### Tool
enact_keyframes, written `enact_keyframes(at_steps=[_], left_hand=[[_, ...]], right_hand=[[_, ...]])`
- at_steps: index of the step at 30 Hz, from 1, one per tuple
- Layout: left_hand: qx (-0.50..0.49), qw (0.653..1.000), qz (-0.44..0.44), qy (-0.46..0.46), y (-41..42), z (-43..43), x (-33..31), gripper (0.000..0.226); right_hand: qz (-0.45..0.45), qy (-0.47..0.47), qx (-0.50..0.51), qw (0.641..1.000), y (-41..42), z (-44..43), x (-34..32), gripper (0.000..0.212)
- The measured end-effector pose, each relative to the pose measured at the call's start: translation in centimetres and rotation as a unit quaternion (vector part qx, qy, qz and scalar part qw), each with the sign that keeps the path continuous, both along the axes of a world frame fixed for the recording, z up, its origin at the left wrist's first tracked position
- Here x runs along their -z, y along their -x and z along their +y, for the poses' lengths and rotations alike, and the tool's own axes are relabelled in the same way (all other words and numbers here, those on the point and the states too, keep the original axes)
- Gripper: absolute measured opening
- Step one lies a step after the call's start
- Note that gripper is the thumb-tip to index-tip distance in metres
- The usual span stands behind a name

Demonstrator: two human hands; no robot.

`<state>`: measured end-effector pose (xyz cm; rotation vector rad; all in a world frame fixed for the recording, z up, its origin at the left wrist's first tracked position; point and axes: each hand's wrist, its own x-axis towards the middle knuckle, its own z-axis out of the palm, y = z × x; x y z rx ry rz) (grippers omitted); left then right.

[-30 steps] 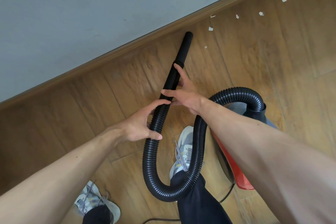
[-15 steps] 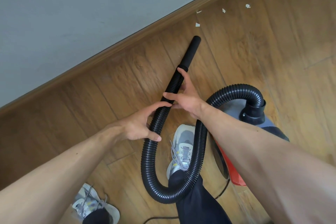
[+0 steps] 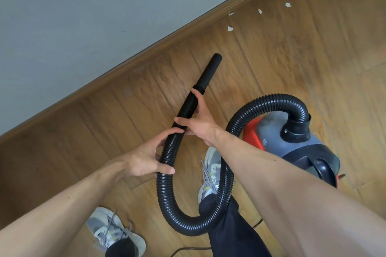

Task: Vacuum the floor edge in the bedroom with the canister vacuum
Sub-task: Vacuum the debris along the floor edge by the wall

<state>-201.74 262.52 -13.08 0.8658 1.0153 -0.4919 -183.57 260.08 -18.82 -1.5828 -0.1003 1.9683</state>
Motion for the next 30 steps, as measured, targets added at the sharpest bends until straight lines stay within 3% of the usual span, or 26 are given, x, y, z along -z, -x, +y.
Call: enact_keyframes(at_steps=[30], left_hand=[[0.009,0.997,-0.027,-0.067,-7.2,4.5,1.0,0.098]], right_hand=[[-0.033,-0.04,-0.05,0.997,-7.7,6.0,0.7,0.1]])
